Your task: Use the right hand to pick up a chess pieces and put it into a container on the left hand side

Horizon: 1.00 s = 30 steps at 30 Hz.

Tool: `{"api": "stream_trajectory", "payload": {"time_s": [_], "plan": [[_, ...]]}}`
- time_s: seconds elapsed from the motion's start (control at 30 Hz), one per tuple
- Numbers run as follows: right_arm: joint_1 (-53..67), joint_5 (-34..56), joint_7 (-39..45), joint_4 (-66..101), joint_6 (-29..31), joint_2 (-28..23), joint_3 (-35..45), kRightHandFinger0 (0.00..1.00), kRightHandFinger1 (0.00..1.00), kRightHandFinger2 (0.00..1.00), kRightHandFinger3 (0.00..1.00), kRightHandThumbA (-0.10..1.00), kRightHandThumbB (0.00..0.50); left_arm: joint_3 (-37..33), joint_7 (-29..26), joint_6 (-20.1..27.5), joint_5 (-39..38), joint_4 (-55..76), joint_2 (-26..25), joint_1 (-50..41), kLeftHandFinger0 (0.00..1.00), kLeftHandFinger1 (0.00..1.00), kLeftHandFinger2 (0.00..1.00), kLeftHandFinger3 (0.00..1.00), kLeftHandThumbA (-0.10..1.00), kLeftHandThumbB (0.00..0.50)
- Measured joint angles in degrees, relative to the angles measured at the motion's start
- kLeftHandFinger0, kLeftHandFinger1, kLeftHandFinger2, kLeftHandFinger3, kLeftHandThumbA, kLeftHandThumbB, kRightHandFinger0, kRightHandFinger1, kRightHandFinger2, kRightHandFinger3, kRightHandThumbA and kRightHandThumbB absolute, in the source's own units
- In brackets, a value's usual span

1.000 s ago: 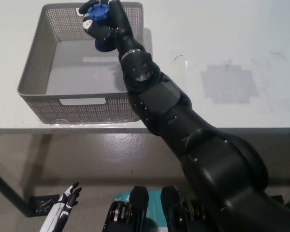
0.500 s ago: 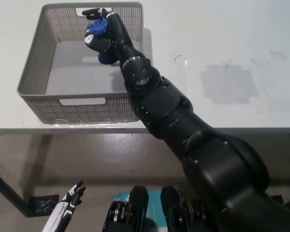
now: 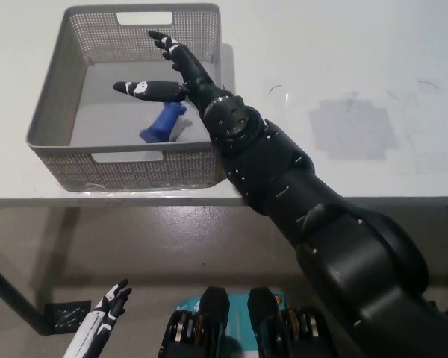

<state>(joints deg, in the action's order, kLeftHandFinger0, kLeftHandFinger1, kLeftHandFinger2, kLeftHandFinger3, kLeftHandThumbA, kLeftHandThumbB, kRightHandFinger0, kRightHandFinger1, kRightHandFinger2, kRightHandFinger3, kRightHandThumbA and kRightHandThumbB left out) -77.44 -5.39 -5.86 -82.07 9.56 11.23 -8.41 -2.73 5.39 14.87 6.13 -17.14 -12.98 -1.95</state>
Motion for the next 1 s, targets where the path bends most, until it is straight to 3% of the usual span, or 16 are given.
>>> {"api": "stream_trajectory", "payload": {"time_s": [0.03,0.1,0.13,0.2,0.37,0.53,0.63,0.77,0.87,1.0], "plan": [[0.00,-0.08,0.05,0.03,-0.03,-0.18,0.00,1.00,1.00,1.00,1.00,1.00,0.392,0.00,0.13,0.00,0.00,0.00,-0.05,0.01,1.00,1.00,1.00,1.00,1.00,0.222],[0.00,-0.12,0.07,0.10,-0.03,-0.42,0.05,1.00,1.00,1.00,1.00,1.00,0.391,0.02,0.23,-0.10,-0.12,0.01,-0.05,-0.01,1.00,1.00,1.00,1.00,1.00,0.238],[0.00,-0.11,0.09,0.19,-0.03,-0.54,0.08,1.00,1.00,1.00,1.00,1.00,0.422,0.05,0.28,-0.16,-0.25,0.03,-0.02,-0.02,1.00,1.00,1.00,1.00,1.00,0.247],[-0.01,-0.10,0.17,0.64,0.00,-1.01,0.15,1.00,1.00,1.00,1.00,1.00,0.432,0.07,0.50,-0.44,-0.60,0.17,0.00,-0.04,1.00,1.00,1.00,1.00,1.00,0.227],[-0.07,-0.09,0.49,4.16,0.56,-3.39,0.56,1.00,1.00,1.00,1.00,1.00,0.369,0.06,0.86,-0.52,-0.70,0.17,-0.05,0.01,1.00,1.00,1.00,1.00,1.00,0.246],[0.53,-0.07,1.10,13.82,0.92,-7.11,0.94,1.00,1.00,1.00,1.00,1.00,0.420,0.06,1.13,-0.52,-0.82,0.05,-0.05,-0.05,1.00,1.00,1.00,1.00,1.00,0.277],[2.81,-0.01,1.61,21.52,0.24,-9.10,1.29,1.00,1.00,1.00,1.00,1.00,0.413,0.05,1.15,-0.52,-0.76,-0.03,-0.04,-0.09,1.00,1.00,1.00,1.00,1.00,0.242],[7.35,0.02,2.24,30.37,-1.09,-10.64,1.46,1.00,1.00,1.00,1.00,1.00,0.406,0.04,1.14,-0.52,-0.70,-0.16,0.00,-0.13,1.00,1.00,1.00,1.00,1.00,0.255],[11.76,0.05,2.57,36.67,-1.84,-11.55,1.63,1.00,1.00,1.00,1.00,1.00,0.368,0.06,1.14,-0.52,-0.71,-0.22,0.03,-0.17,1.00,1.00,1.00,1.00,1.00,0.258],[18.61,0.21,2.92,45.22,-2.95,-12.81,2.28,1.00,1.00,1.00,1.00,1.00,0.402,0.07,1.14,-0.51,-0.73,-0.55,0.07,-0.22,1.00,1.00,1.00,1.00,1.00,0.275]]}}
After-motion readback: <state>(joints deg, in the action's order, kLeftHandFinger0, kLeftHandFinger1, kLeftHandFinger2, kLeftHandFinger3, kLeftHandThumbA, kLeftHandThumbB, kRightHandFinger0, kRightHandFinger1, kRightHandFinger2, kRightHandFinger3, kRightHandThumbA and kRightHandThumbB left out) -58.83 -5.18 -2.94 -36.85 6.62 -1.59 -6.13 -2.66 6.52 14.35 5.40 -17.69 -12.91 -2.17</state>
